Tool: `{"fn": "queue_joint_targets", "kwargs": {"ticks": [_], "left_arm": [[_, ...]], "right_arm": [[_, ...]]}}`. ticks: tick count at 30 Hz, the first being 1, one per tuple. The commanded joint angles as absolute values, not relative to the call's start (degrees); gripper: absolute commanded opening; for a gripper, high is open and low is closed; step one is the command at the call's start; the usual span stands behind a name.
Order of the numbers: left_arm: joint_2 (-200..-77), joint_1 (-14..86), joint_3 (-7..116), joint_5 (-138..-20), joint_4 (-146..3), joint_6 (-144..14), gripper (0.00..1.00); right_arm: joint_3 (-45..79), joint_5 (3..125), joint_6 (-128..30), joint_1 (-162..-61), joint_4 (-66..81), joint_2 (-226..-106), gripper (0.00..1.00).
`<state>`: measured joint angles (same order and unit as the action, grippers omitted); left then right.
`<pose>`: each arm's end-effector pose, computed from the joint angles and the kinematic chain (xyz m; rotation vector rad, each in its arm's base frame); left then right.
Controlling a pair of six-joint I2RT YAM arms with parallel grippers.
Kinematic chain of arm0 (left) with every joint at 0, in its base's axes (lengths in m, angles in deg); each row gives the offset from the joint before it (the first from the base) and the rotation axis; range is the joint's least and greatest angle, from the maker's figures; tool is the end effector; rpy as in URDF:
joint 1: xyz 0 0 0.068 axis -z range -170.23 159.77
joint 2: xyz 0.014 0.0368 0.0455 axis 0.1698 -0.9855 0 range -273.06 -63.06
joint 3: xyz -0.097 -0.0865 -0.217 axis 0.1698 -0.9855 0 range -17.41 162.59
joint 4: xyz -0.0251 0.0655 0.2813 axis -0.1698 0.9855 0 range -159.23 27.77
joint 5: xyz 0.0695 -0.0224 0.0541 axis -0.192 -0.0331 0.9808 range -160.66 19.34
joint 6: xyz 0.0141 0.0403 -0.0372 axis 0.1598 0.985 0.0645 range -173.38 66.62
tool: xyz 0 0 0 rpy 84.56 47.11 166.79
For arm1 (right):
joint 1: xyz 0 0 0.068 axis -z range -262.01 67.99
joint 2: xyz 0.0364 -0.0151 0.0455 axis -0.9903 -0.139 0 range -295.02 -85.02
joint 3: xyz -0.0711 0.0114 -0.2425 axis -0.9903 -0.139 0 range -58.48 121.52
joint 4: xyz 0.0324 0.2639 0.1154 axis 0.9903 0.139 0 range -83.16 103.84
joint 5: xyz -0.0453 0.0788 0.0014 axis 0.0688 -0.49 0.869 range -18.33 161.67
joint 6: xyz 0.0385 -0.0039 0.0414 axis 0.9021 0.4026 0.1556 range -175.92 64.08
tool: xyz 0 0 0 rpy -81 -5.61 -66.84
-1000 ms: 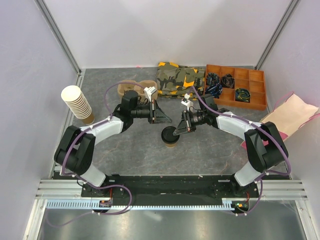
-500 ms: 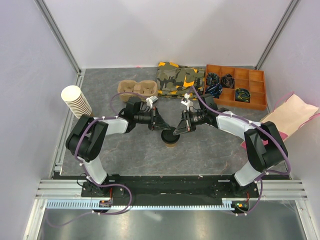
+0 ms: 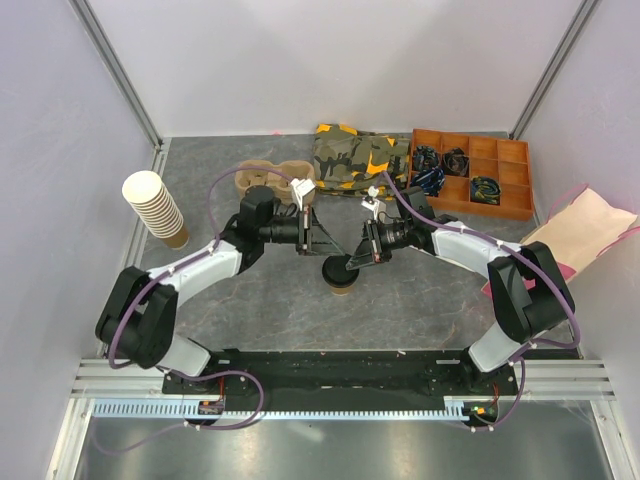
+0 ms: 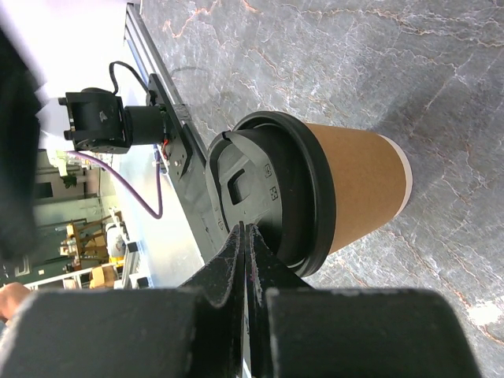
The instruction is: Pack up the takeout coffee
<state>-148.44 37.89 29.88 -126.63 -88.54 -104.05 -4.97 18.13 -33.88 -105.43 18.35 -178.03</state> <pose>0.2889 -0.1914 0.2026 0.3651 2.1700 -1.7792 0.3036 0.1662 0.1521 -0.4712 2.4671 1.4886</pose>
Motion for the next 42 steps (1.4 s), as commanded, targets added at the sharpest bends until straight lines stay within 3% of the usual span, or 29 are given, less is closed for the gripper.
{"fn": "queue_joint_targets", "kwargs": {"ticks": [1,12,26,42], "left_arm": [[-146.9,40.88,28.04,-126.39,-87.68,-101.72,0.14],[-161.32,40.89,23.46,-117.69,-81.01,-98.2,0.12],[-147.52,40.54,27.86,-121.64,-78.98,-92.83,0.2],[-160.18,38.43,27.95,-122.69,-90.85,-103.12,0.19]], "right_arm": [[-5.75,27.64,-38.08,-105.48,20.73,-180.11,0.02],[-5.93,27.55,-38.26,-105.48,20.73,-180.99,0.02],[-3.55,23.51,-37.29,-105.48,19.41,-178.19,0.04],[-2.76,16.57,-32.12,-105.56,16.42,-172.21,0.11]]}}
